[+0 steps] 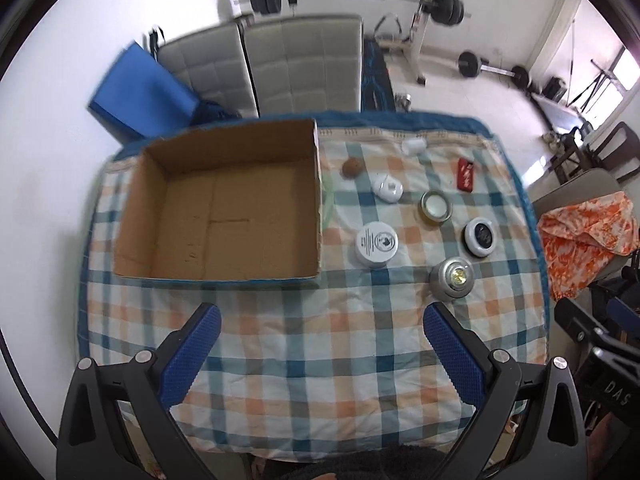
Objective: Organize rigid objects
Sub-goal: 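Grasp the white cream jar with the left tool while the right tool grasps the silver shaver head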
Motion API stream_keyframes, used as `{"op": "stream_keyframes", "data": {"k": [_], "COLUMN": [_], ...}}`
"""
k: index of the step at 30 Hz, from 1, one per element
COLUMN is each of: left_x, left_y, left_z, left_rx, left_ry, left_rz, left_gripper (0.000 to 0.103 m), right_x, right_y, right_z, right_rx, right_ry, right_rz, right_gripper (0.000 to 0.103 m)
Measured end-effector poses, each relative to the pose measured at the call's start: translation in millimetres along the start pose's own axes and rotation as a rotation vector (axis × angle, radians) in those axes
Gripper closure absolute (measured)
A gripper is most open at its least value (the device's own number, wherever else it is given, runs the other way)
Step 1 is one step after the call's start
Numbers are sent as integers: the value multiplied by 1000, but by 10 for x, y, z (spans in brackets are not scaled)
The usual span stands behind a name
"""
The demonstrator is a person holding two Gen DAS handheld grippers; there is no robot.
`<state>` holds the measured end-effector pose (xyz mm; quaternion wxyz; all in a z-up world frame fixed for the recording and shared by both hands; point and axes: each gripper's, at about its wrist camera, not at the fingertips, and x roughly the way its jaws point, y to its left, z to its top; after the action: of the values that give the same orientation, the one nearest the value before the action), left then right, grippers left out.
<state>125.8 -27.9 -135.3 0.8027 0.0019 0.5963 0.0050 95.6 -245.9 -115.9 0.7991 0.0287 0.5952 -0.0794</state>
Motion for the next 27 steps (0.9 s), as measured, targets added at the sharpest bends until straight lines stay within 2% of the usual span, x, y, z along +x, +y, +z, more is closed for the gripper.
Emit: {"op": "stream_keyframes", "data": {"k": [4,7,11,17,27], "left_x": [696,1083,1592,2116,2714], "left_y": [-281,-464,-623,-840,-931], "left_z": [302,496,689,811,731], "left_rx": [32,61,62,119,158], "left_ry": [126,170,256,346,472], "left_rz": [-38,-33,-44,-23,17], "left_gripper": [0,0,0,0,0], "right_x": [867,1476,2044,2496,3013], "right_y": [0,5,9,-15,24], "right_z": [202,296,336,332,240], "right_rx": [-10,-4,25,93,121], "right_ry": [122,202,272,324,422], "right_rz": [0,5,36,66,98], "right_gripper": [0,0,3,7,14]}}
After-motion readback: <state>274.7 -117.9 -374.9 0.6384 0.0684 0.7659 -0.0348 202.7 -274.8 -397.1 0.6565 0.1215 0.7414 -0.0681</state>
